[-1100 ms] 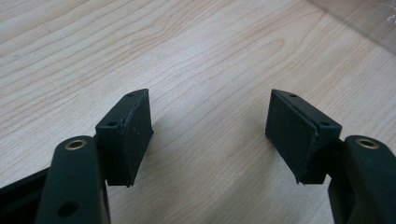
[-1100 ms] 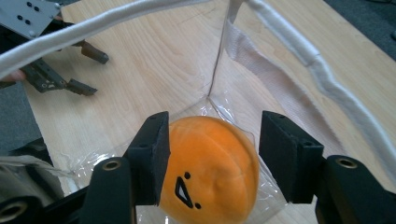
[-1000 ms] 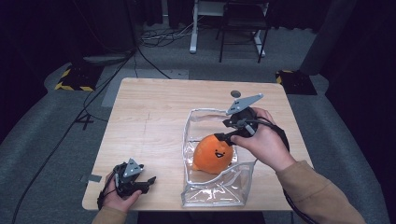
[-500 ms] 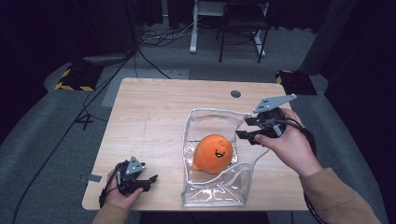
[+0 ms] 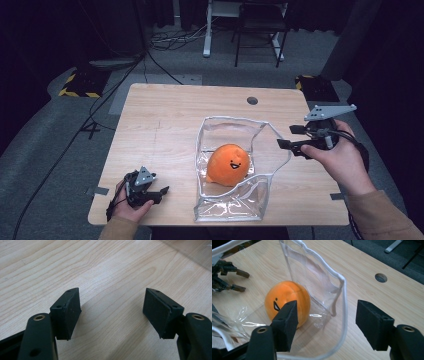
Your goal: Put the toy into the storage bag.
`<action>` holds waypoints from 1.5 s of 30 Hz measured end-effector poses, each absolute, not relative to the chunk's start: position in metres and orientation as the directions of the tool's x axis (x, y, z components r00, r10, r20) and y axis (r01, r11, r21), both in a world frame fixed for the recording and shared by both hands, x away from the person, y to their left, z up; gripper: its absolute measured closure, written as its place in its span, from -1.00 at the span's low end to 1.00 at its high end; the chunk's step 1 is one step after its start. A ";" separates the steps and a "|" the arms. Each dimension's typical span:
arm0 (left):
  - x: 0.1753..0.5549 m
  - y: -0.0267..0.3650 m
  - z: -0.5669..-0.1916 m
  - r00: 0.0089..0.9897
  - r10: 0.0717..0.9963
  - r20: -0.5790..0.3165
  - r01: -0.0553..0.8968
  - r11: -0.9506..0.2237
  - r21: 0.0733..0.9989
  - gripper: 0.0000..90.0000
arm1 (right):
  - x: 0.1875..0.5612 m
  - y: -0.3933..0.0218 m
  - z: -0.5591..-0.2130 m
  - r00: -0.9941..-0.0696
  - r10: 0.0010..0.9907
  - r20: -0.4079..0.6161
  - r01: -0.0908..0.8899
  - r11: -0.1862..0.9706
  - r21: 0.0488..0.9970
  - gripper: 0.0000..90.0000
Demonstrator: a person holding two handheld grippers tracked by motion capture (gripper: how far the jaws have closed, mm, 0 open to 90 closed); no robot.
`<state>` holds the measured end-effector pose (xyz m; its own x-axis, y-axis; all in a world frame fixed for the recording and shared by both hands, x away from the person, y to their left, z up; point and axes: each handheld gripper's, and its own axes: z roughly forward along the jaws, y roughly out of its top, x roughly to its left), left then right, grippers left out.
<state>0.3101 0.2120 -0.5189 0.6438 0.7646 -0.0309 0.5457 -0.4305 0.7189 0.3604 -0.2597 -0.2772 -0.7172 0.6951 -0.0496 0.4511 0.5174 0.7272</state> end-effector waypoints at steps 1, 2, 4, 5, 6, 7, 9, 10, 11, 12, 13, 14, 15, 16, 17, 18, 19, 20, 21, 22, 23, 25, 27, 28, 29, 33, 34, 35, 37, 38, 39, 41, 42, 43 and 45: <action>0.310 0.212 -0.519 0.643 0.765 -0.031 0.545 -0.429 0.720 -0.31 | 0.360 -0.262 -0.278 -0.717 0.696 -0.049 0.454 0.518 0.725 -0.29; 0.310 0.212 -0.519 0.643 0.765 -0.032 0.545 -0.428 0.721 -0.31 | 0.359 -0.266 -0.278 -0.714 0.698 -0.051 0.458 0.520 0.721 -0.32; 0.310 0.212 -0.519 0.643 0.765 -0.030 0.545 -0.430 0.720 -0.31 | 0.357 -0.275 -0.279 -0.702 0.710 -0.053 0.460 0.509 0.728 -0.36; 0.310 0.212 -0.519 0.643 0.765 -0.030 0.545 -0.430 0.720 -0.31 | 0.356 -0.278 -0.280 -0.698 0.715 -0.051 0.462 0.503 0.731 -0.37; 0.310 0.212 -0.519 0.644 0.765 -0.031 0.545 -0.430 0.720 -0.31 | 0.355 -0.282 -0.280 -0.692 0.721 -0.044 0.467 0.494 0.733 -0.38; 0.310 0.212 -0.519 0.643 0.765 -0.031 0.546 -0.428 0.720 -0.31 | 0.354 -0.286 -0.281 -0.685 0.728 -0.040 0.472 0.485 0.737 -0.41; 0.310 0.212 -0.519 0.643 0.765 -0.030 0.545 -0.430 0.720 -0.31 | 0.353 -0.294 -0.282 -0.682 0.730 -0.045 0.475 0.488 0.732 -0.44; 0.310 0.212 -0.519 0.643 0.765 -0.031 0.545 -0.429 0.720 -0.31 | 0.352 -0.296 -0.283 -0.680 0.732 -0.042 0.479 0.487 0.730 -0.44; 0.310 0.212 -0.519 0.644 0.765 -0.030 0.545 -0.430 0.720 -0.31 | 0.351 -0.301 -0.286 -0.677 0.735 -0.033 0.489 0.483 0.727 -0.47; 0.310 0.212 -0.519 0.644 0.765 -0.030 0.545 -0.430 0.720 -0.31 | 0.351 -0.303 -0.287 -0.677 0.736 -0.029 0.493 0.483 0.724 -0.49; 0.310 0.212 -0.519 0.644 0.765 -0.029 0.545 -0.431 0.720 -0.31 | 0.350 -0.306 -0.290 -0.676 0.736 -0.024 0.499 0.482 0.720 -0.51; 0.310 0.212 -0.519 0.644 0.765 -0.030 0.545 -0.431 0.720 -0.31 | 0.350 -0.310 -0.293 -0.674 0.739 -0.014 0.509 0.478 0.716 -0.53; 0.310 0.212 -0.519 0.643 0.765 -0.031 0.545 -0.429 0.720 -0.31 | 0.350 -0.312 -0.295 -0.672 0.741 -0.009 0.514 0.475 0.715 -0.53; 0.310 0.212 -0.519 0.642 0.766 -0.031 0.546 -0.428 0.720 -0.31 | 0.350 -0.315 -0.298 -0.669 0.743 0.000 0.521 0.469 0.713 -0.54; 0.310 0.212 -0.519 0.641 0.767 -0.032 0.546 -0.427 0.721 -0.31 | 0.350 -0.319 -0.302 -0.665 0.747 0.008 0.529 0.462 0.712 -0.55; 0.310 0.211 -0.519 0.641 0.767 -0.031 0.546 -0.427 0.721 -0.31 | 0.350 -0.322 -0.305 -0.663 0.749 0.012 0.532 0.459 0.712 -0.55; 0.310 0.211 -0.519 0.641 0.767 -0.031 0.546 -0.427 0.721 -0.31 | 0.350 -0.325 -0.308 -0.657 0.753 0.021 0.540 0.452 0.710 -0.55; 0.310 0.211 -0.519 0.641 0.767 -0.032 0.546 -0.427 0.721 -0.31 | 0.351 -0.327 -0.312 -0.654 0.756 0.024 0.542 0.447 0.711 -0.55; 0.310 0.211 -0.519 0.641 0.767 -0.031 0.545 -0.427 0.721 -0.31 | 0.351 -0.331 -0.316 -0.649 0.760 0.030 0.548 0.441 0.711 -0.56; 0.310 0.211 -0.519 0.641 0.767 -0.031 0.546 -0.427 0.721 -0.31 | 0.352 -0.332 -0.319 -0.647 0.762 0.030 0.550 0.440 0.710 -0.56; 0.310 0.212 -0.519 0.642 0.766 -0.030 0.545 -0.428 0.721 -0.31 | 0.352 -0.335 -0.322 -0.644 0.764 0.031 0.554 0.438 0.708 -0.56; 0.310 0.211 -0.519 0.641 0.767 -0.031 0.545 -0.427 0.721 -0.31 | 0.354 -0.338 -0.330 -0.641 0.767 0.029 0.556 0.438 0.706 -0.57; 0.310 0.211 -0.519 0.641 0.767 -0.031 0.546 -0.427 0.721 -0.31 | 0.355 -0.341 -0.339 -0.643 0.766 0.026 0.557 0.444 0.702 -0.57; 0.310 0.211 -0.519 0.641 0.767 -0.030 0.545 -0.427 0.721 -0.31 | 0.355 -0.342 -0.342 -0.644 0.765 0.021 0.553 0.446 0.703 -0.55; 0.310 0.211 -0.519 0.641 0.767 -0.030 0.545 -0.428 0.721 -0.31 | 0.356 -0.343 -0.347 -0.653 0.757 0.016 0.539 0.450 0.712 -0.51; 0.310 0.211 -0.519 0.642 0.766 -0.030 0.545 -0.428 0.721 -0.31 | 0.356 -0.346 -0.363 -0.658 0.752 0.038 0.539 0.435 0.721 -0.53; 0.310 0.211 -0.519 0.641 0.767 -0.030 0.545 -0.428 0.721 -0.31 | 0.356 -0.346 -0.369 -0.662 0.749 0.039 0.542 0.442 0.714 -0.54; 0.310 0.211 -0.519 0.642 0.766 -0.030 0.545 -0.428 0.721 -0.31 | 0.356 -0.346 -0.373 -0.663 0.747 0.037 0.544 0.448 0.710 -0.55; 0.310 0.211 -0.519 0.642 0.766 -0.029 0.545 -0.429 0.721 -0.31 | 0.356 -0.345 -0.383 -0.668 0.743 0.030 0.549 0.466 0.694 -0.55; 0.310 0.211 -0.519 0.642 0.767 -0.029 0.545 -0.428 0.721 -0.31 | 0.355 -0.345 -0.388 -0.667 0.744 0.026 0.553 0.472 0.686 -0.55; 0.310 0.211 -0.519 0.642 0.766 -0.030 0.545 -0.428 0.721 -0.31 | 0.355 -0.345 -0.393 -0.667 0.745 0.022 0.555 0.476 0.682 -0.55; 0.310 0.211 -0.519 0.641 0.767 -0.031 0.546 -0.427 0.721 -0.31 | 0.353 -0.345 -0.403 -0.665 0.747 0.013 0.553 0.480 0.681 -0.55; 0.310 0.211 -0.519 0.641 0.767 -0.032 0.546 -0.426 0.721 -0.31 | 0.353 -0.345 -0.407 -0.665 0.747 0.014 0.553 0.479 0.682 -0.55; 0.310 0.211 -0.519 0.641 0.767 -0.031 0.546 -0.427 0.721 -0.31 | 0.352 -0.345 -0.413 -0.664 0.748 0.023 0.556 0.473 0.683 -0.55; 0.310 0.211 -0.519 0.643 0.765 -0.028 0.543 -0.430 0.721 -0.31 | 0.351 -0.345 -0.422 -0.660 0.751 0.027 0.560 0.468 0.684 -0.55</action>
